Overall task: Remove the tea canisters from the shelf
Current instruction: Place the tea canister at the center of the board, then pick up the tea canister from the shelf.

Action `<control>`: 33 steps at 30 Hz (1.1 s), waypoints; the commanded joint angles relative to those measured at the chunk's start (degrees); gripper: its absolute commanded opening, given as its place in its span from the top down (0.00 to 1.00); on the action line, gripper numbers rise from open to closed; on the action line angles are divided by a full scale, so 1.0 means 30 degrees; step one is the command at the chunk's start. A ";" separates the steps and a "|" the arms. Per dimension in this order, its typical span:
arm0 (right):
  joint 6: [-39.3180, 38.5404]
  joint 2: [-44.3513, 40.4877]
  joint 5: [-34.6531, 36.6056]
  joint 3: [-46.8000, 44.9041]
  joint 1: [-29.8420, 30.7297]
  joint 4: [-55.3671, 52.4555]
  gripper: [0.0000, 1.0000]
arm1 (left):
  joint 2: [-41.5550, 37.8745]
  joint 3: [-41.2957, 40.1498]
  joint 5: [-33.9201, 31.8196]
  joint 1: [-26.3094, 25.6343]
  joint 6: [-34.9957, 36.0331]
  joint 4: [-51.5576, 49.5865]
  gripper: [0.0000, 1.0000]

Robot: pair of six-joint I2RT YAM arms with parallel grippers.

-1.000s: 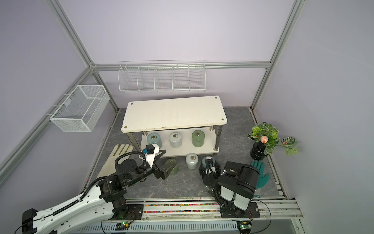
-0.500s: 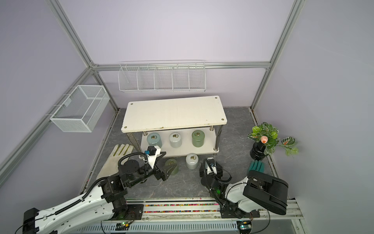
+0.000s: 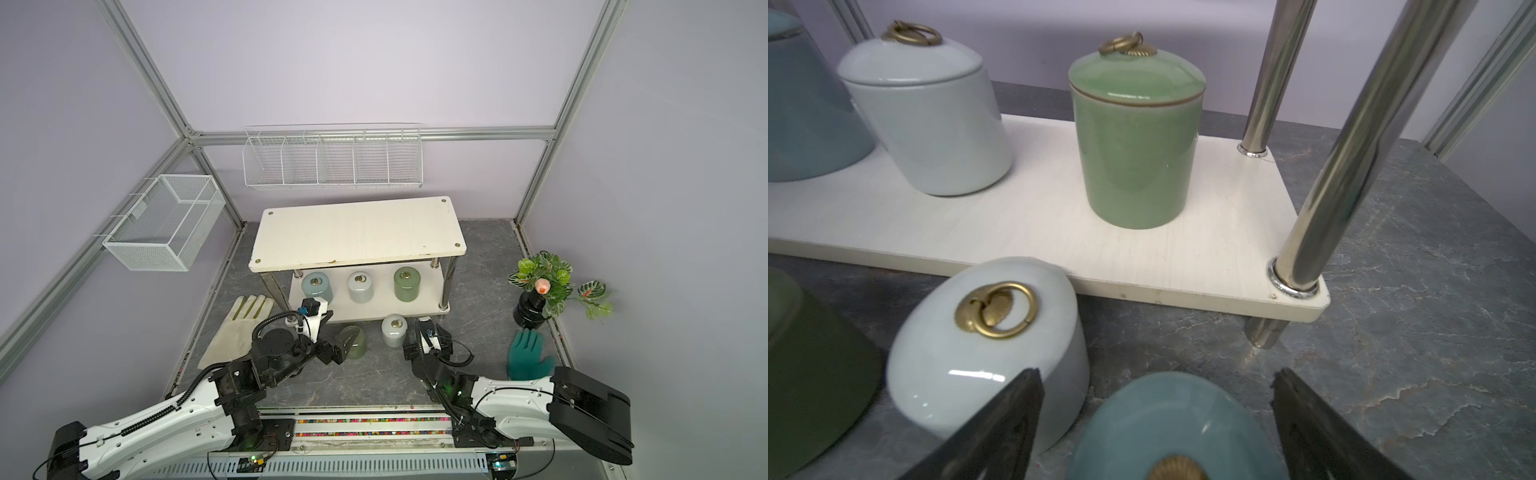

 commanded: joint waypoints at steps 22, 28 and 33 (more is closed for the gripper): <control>-0.3042 -0.3848 0.0785 0.4508 0.0179 -0.6153 0.11 | 0.3574 -0.1826 -1.1725 0.0253 -0.3650 -0.0167 0.00; -0.3847 -0.3671 0.0397 0.4728 0.0179 -0.5307 0.11 | 0.6115 -0.4335 -1.3077 0.0262 -0.1477 0.6780 0.00; -0.4139 -0.3015 0.0442 0.5186 0.0193 -0.5323 0.11 | 0.8251 -0.4655 -1.3399 0.0239 0.0030 1.0257 0.00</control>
